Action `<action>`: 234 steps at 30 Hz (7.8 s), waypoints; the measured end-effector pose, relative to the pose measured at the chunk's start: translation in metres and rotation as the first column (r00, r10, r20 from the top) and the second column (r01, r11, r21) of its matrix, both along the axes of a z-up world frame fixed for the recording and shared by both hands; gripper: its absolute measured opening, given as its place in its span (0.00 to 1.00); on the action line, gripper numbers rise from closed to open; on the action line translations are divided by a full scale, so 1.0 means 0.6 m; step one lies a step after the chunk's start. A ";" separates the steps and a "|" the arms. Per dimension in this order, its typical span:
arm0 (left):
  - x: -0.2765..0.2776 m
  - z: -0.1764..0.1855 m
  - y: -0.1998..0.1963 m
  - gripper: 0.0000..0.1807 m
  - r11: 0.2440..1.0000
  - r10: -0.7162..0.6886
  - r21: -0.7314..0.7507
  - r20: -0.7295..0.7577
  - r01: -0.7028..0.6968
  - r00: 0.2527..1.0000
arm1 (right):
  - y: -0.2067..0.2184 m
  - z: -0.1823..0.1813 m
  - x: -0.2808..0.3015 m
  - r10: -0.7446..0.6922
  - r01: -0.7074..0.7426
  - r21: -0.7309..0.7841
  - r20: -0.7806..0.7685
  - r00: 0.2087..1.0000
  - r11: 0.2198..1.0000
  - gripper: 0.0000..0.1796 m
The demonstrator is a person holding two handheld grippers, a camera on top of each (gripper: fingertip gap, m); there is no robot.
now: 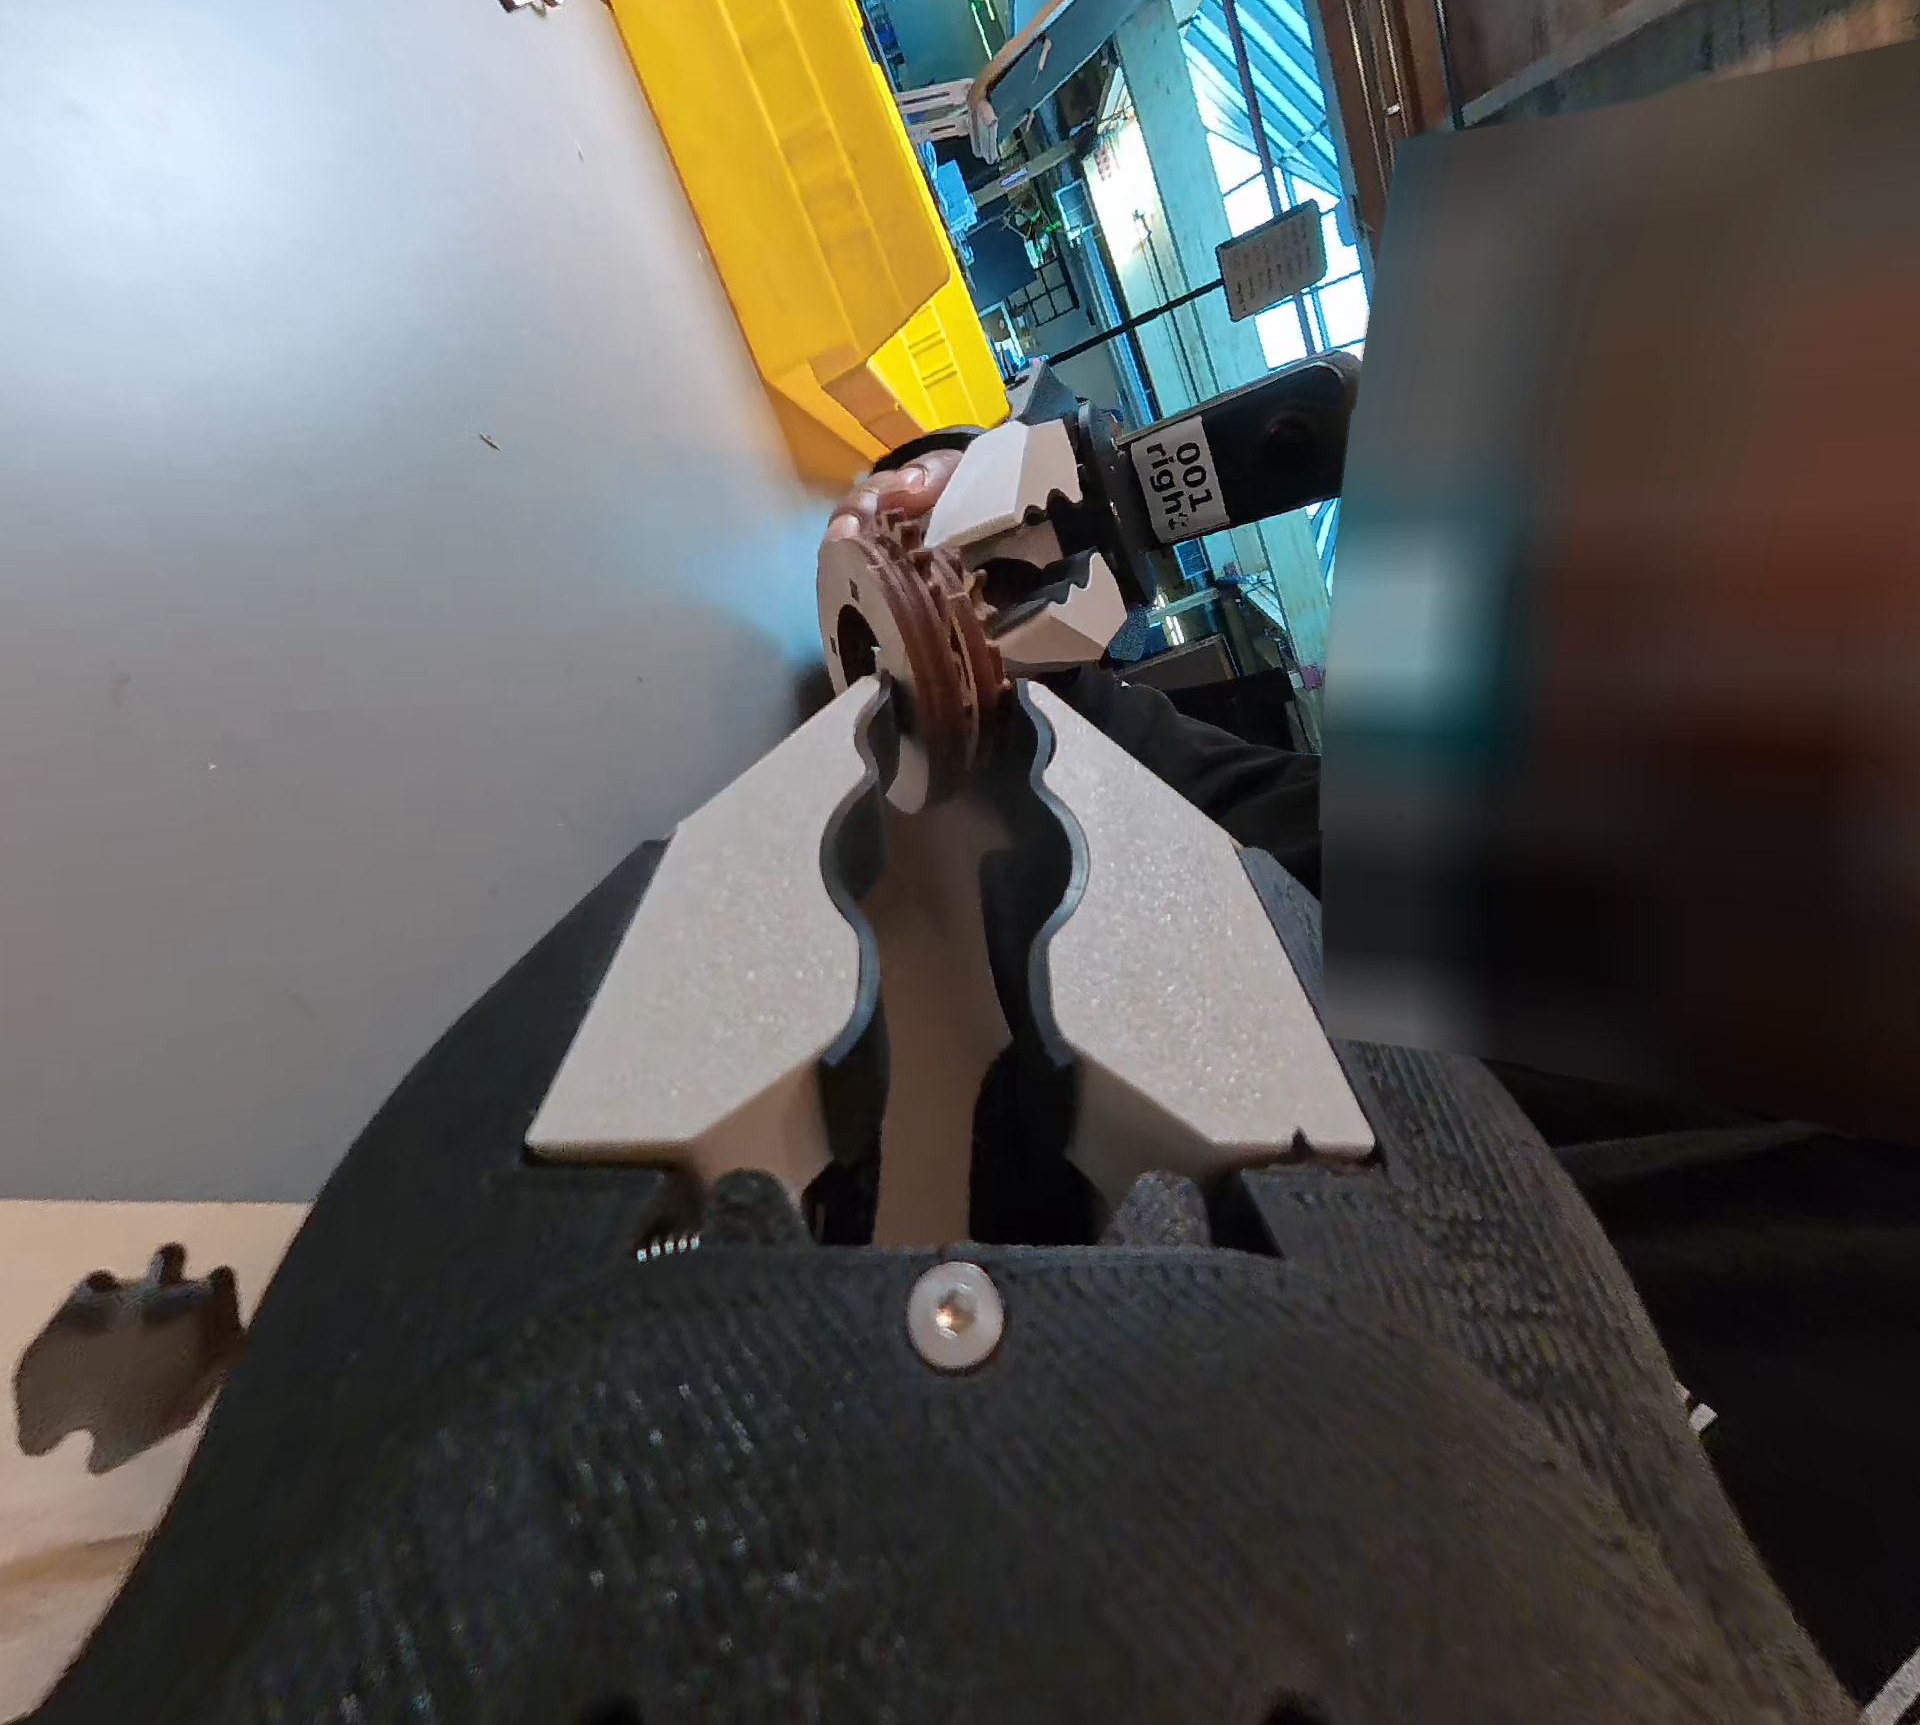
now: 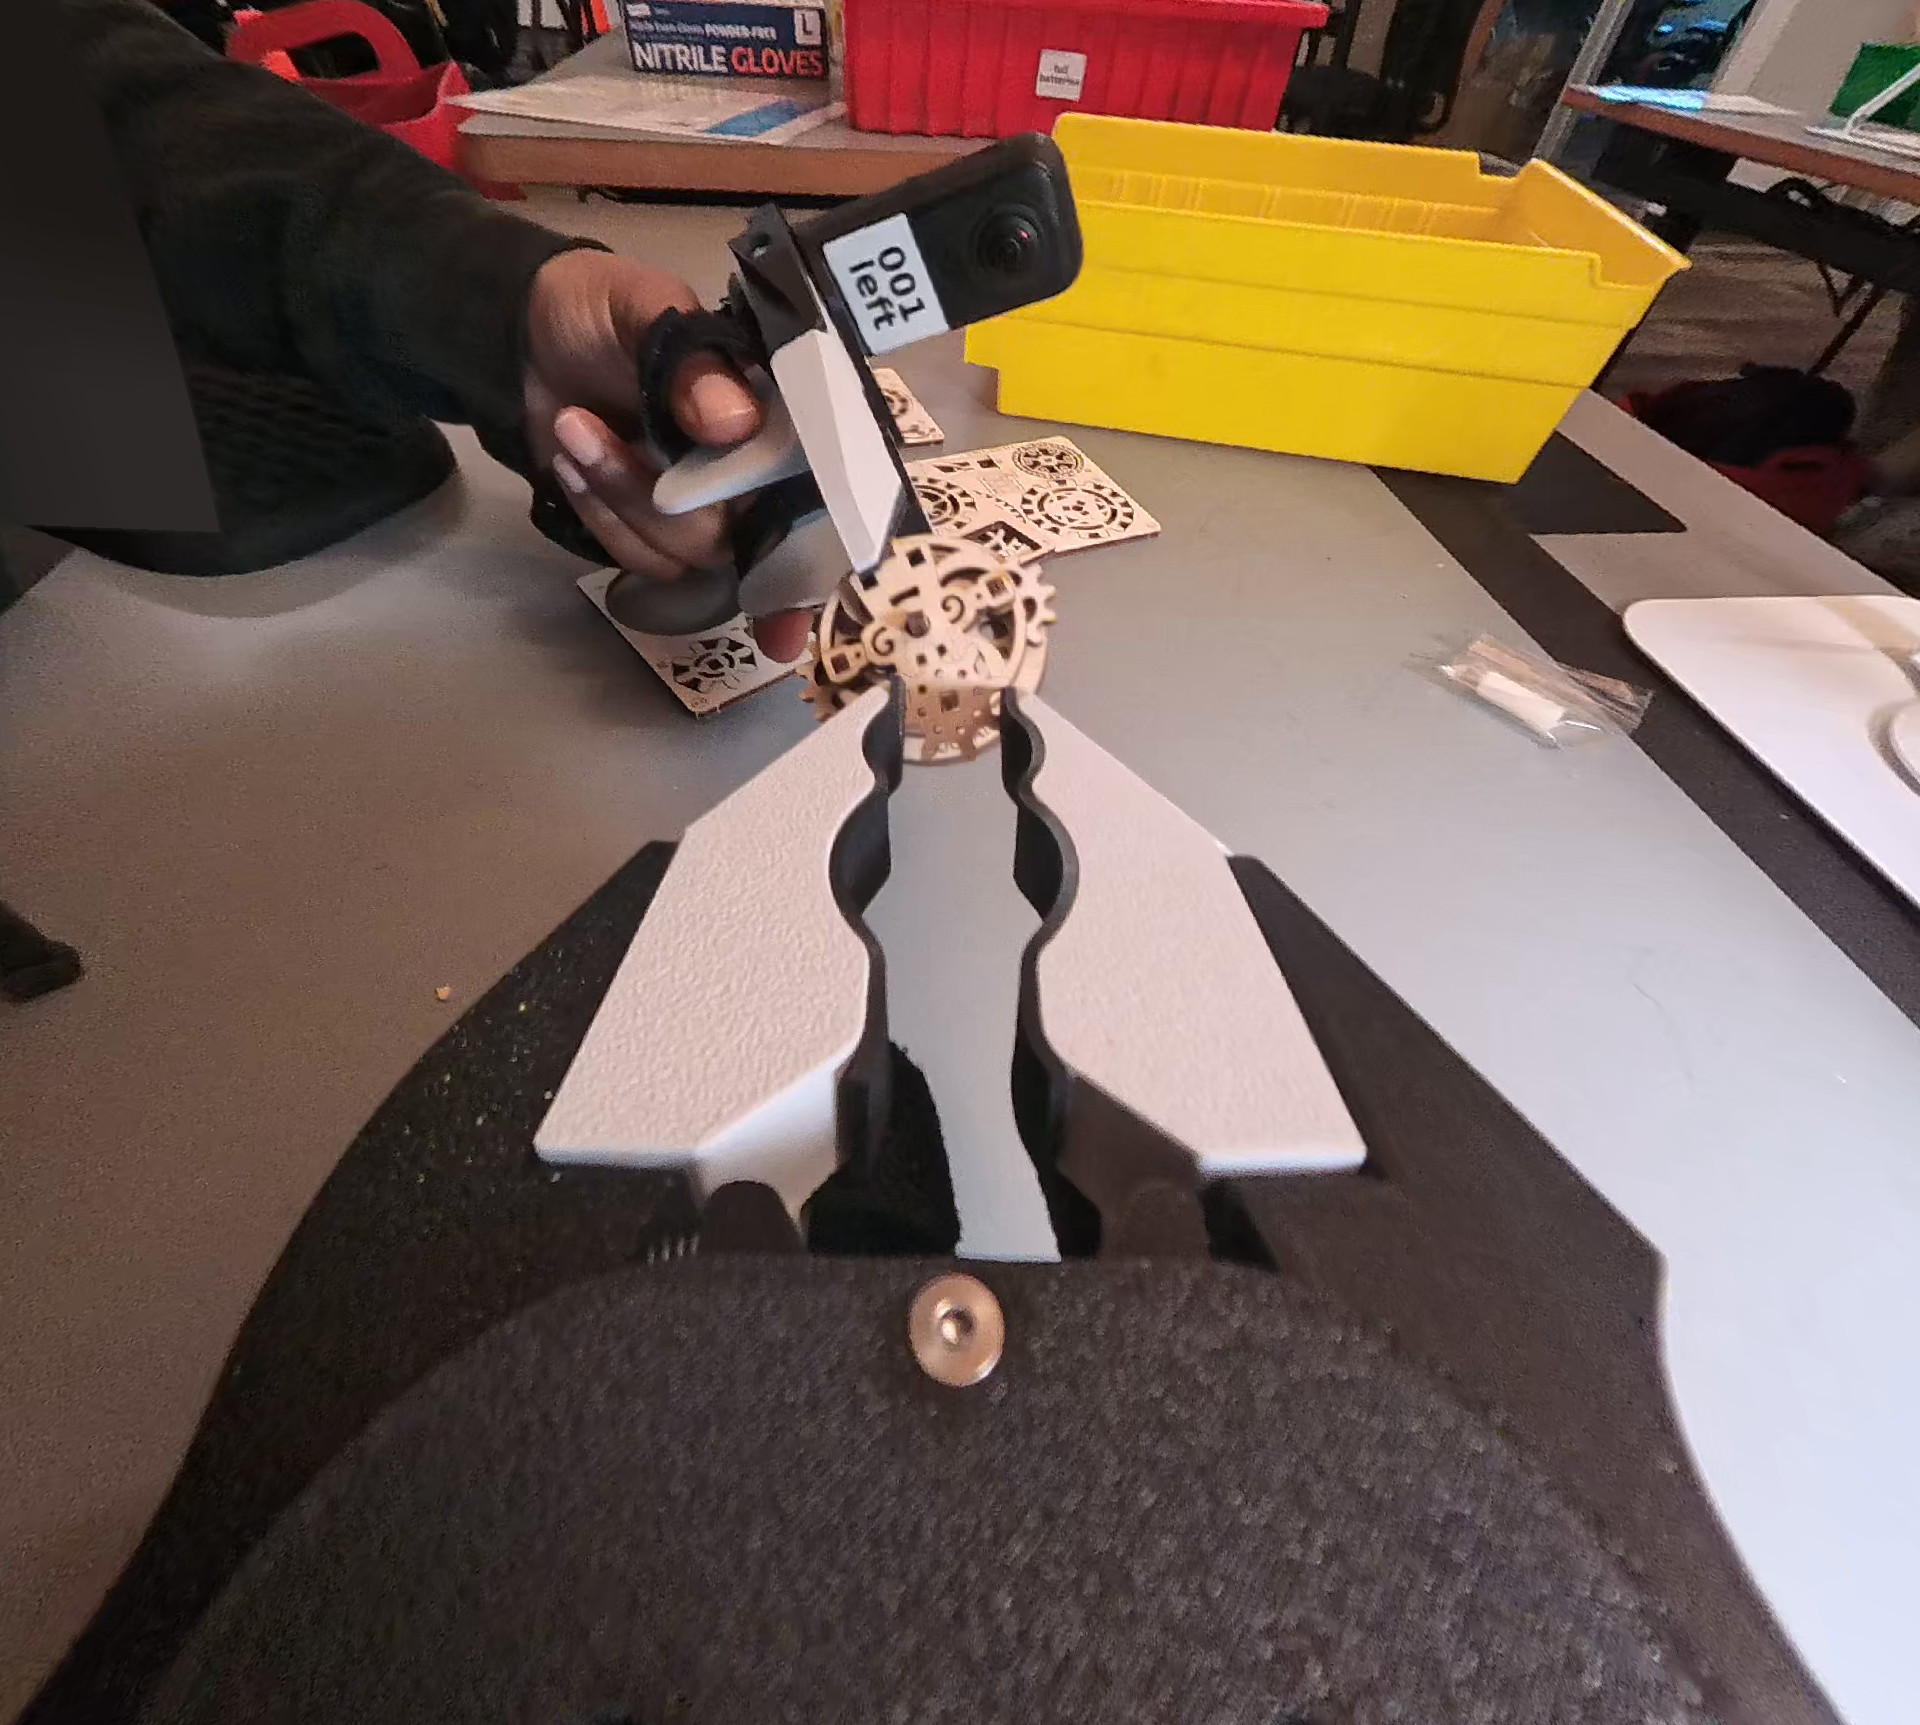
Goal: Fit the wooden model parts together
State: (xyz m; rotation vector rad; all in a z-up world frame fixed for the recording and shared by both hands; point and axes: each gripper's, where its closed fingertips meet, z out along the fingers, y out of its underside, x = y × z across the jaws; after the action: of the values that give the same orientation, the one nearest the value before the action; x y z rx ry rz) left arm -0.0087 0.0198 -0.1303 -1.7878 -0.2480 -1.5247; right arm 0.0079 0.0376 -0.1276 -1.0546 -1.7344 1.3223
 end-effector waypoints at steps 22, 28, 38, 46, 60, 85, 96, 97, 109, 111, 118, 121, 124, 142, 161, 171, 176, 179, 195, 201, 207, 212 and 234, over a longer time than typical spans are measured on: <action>0.024 -0.014 0.014 0.11 1.000 0.001 0.030 -0.050 0.001 0.999 | -0.012 -0.005 -0.003 -0.011 0.011 0.041 -0.001 1.000 0.999 0.09; 0.025 -0.016 0.013 0.11 1.000 0.001 0.028 -0.057 0.000 0.998 | -0.014 -0.007 -0.002 -0.007 0.006 0.063 0.005 1.000 0.998 0.09; 0.025 -0.022 0.011 0.11 1.000 -0.008 0.019 -0.055 0.009 0.998 | -0.014 -0.015 -0.002 -0.006 0.003 0.034 0.080 0.997 0.999 0.09; 0.030 -0.027 0.011 0.11 0.997 -0.078 -0.030 -0.107 0.075 0.991 | -0.016 -0.022 0.003 0.024 -0.035 0.130 0.081 0.996 0.991 0.08; 0.023 -0.030 0.025 0.11 0.989 -0.103 -0.120 -0.162 0.084 0.981 | -0.003 -0.028 -0.003 0.022 -0.024 0.048 0.038 0.999 0.999 0.09; 0.034 -0.024 0.006 0.11 0.984 -0.152 -0.119 -0.191 0.130 0.970 | -0.024 -0.024 0.008 0.103 -0.082 0.207 -0.090 0.991 0.975 0.09; 0.036 -0.030 0.000 0.11 0.981 -0.140 -0.153 -0.140 0.119 0.980 | -0.033 -0.029 0.010 0.128 -0.102 0.248 -0.091 0.988 0.963 0.09; 0.034 -0.030 0.003 0.11 0.982 -0.130 -0.155 -0.144 0.108 0.981 | -0.029 -0.030 0.008 0.113 -0.092 0.234 -0.077 0.991 0.968 0.09; 0.029 -0.030 0.006 0.11 0.990 -0.097 -0.124 -0.237 0.069 0.967 | -0.026 -0.030 0.003 0.093 -0.056 0.313 -0.105 0.990 0.948 0.09; 0.026 -0.030 0.006 0.11 0.990 -0.087 -0.125 -0.233 0.059 0.969 | -0.024 -0.029 -0.001 0.048 -0.033 0.215 -0.064 0.997 0.976 0.09; 0.023 -0.018 0.014 0.11 0.997 -0.033 -0.074 -0.117 0.024 0.993 | -0.020 -0.006 0.004 0.067 -0.066 0.027 -0.046 0.997 0.997 0.09; 0.012 -0.018 0.019 0.11 0.998 0.016 -0.051 -0.093 -0.021 0.996 | -0.018 0.014 0.012 0.090 -0.091 -0.021 -0.070 0.993 0.996 0.08; 0.007 -0.017 0.018 0.11 0.998 0.054 -0.022 -0.092 -0.056 0.994 | -0.014 0.003 0.021 0.146 -0.135 -0.170 0.058 0.988 0.976 0.08; -0.012 -0.008 -0.005 0.11 0.991 0.090 0.102 -0.067 -0.083 0.994 | 0.009 -0.095 0.086 -0.059 -0.053 0.228 0.457 0.887 0.972 0.25; -0.008 -0.012 -0.007 0.11 0.991 0.086 0.109 -0.093 -0.076 0.992 | 0.029 -0.120 0.101 -0.157 -0.076 0.424 0.489 0.858 0.903 0.10; -0.008 -0.012 -0.008 0.11 0.992 0.082 0.107 -0.087 -0.073 0.993 | 0.037 -0.140 0.088 -0.093 -0.143 0.392 0.526 0.846 0.909 0.07; -0.008 -0.012 -0.008 0.11 0.992 0.078 0.104 -0.079 -0.070 0.994 | -0.004 -0.099 0.077 0.070 -0.067 -0.027 0.542 0.837 0.997 0.00; -0.008 -0.011 -0.008 0.11 0.993 0.076 0.101 -0.072 -0.068 0.995 | 0.003 -0.080 0.070 0.129 0.076 -0.314 0.584 0.802 0.946 0.02; -0.007 -0.011 -0.009 0.11 0.993 0.068 0.095 -0.057 -0.063 0.996 | 0.046 -0.143 0.072 -0.162 -0.012 0.254 0.654 0.739 0.967 0.10; -0.005 -0.010 -0.010 0.11 0.994 0.063 0.091 -0.043 -0.059 0.997 | 0.066 -0.109 0.058 -0.227 -0.054 0.466 0.526 0.820 0.883 0.09; -0.004 -0.009 -0.010 0.11 0.994 0.061 0.090 -0.036 -0.057 0.998 | 0.090 -0.089 0.059 -0.321 -0.112 0.821 0.340 0.884 0.560 0.13; -0.004 -0.008 -0.011 0.11 0.994 0.059 0.090 -0.030 -0.056 0.998 | 0.038 -0.065 0.086 -0.250 -0.106 0.726 0.364 0.897 0.679 0.23; -0.003 -0.006 -0.012 0.11 0.995 0.051 0.089 -0.016 -0.049 0.999 | 0.044 -0.138 0.066 -0.193 -0.041 0.366 0.581 0.791 0.930 0.06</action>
State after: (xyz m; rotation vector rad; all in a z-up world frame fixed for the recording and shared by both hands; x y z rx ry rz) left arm -0.0108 0.0125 -0.1341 -1.7128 -0.2114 -1.4610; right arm 0.0474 0.0640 -0.2106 -1.4070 -2.2605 0.5757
